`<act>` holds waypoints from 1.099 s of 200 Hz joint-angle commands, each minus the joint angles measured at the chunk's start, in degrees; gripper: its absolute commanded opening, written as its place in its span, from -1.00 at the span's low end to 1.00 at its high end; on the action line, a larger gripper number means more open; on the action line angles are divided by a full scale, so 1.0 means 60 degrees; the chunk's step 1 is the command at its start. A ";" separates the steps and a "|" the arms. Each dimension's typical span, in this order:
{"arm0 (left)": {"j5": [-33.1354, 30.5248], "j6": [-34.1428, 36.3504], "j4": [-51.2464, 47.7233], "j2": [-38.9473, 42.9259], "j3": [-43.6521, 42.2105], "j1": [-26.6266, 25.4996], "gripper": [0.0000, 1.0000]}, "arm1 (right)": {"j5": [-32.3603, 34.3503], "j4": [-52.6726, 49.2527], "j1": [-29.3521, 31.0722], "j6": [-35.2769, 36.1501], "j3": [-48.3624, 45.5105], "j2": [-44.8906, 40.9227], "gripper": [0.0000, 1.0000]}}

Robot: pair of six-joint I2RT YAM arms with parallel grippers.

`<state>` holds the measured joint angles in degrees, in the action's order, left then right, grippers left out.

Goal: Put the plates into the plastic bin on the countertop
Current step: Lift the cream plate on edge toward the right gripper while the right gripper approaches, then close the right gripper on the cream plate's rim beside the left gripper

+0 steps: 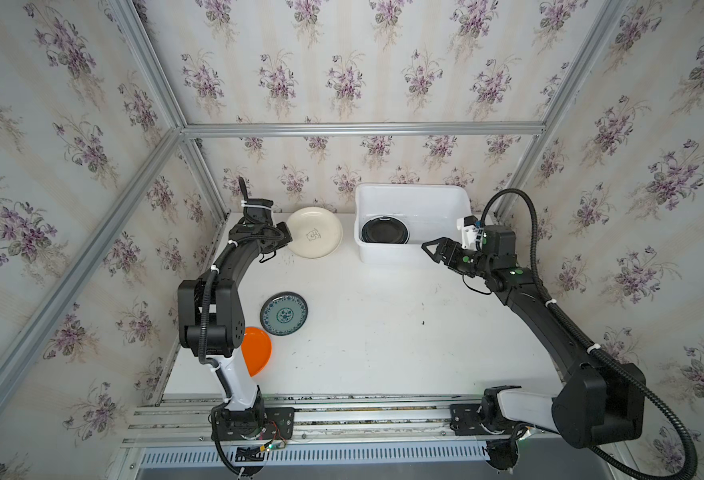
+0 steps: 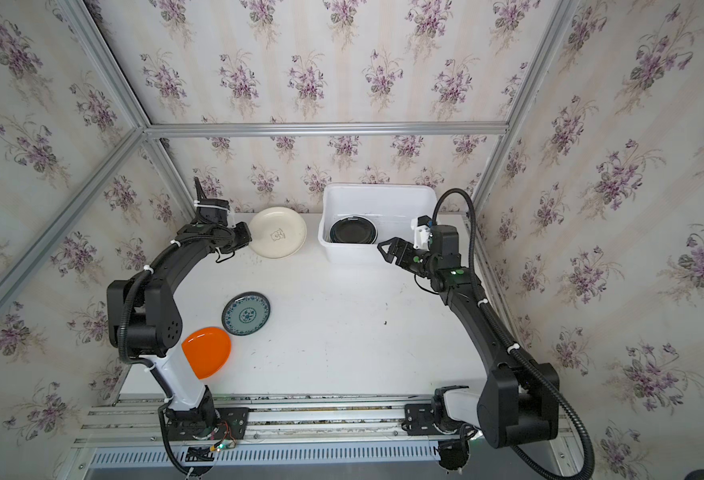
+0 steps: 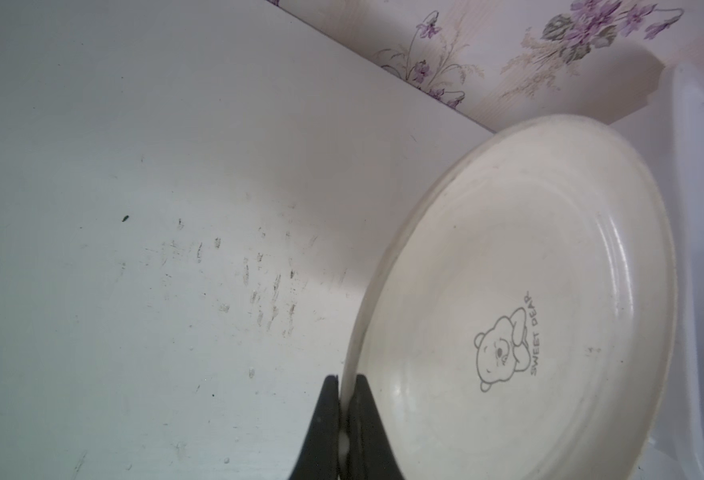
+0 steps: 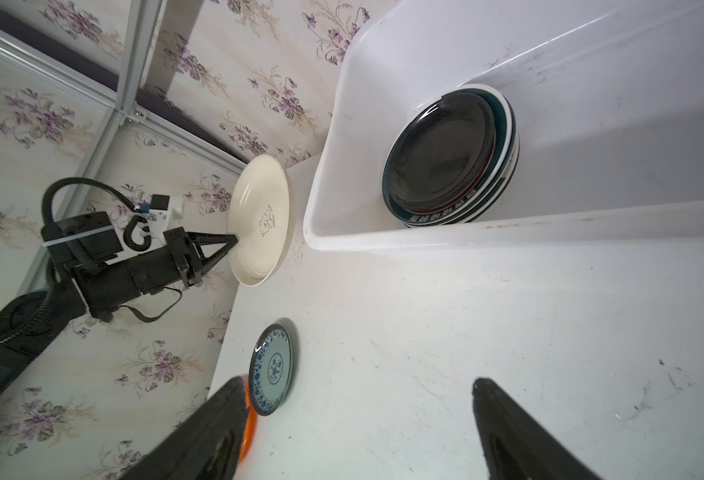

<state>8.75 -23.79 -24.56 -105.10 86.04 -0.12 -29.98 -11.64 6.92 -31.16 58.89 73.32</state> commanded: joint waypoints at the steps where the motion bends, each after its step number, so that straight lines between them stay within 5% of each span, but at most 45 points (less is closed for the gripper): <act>1: 0.0547 -0.0404 0.0877 0.0412 -0.0326 -0.0101 -1.00 | 0.0663 -0.0286 0.0399 0.0607 0.0507 0.0184 0.74; 37: 0.0439 -0.0491 0.1051 0.1184 -0.0715 -0.0484 -1.00 | 0.0788 0.0206 0.1072 0.0432 0.1005 0.0779 0.74; 138: -0.1561 0.0194 0.0993 0.2434 -0.0907 -0.3273 -1.00 | 0.0673 0.1320 0.1941 -0.0260 0.1700 0.2110 0.58; 220: -0.1578 0.0356 0.0819 0.2348 -0.0523 -0.3866 -1.00 | 0.0556 0.1473 0.1949 -0.0321 0.1596 0.2276 0.33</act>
<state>-0.91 -22.06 -20.58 -91.11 82.32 -22.48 -26.52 -5.67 18.52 -32.60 68.16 86.24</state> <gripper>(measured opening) 0.078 0.659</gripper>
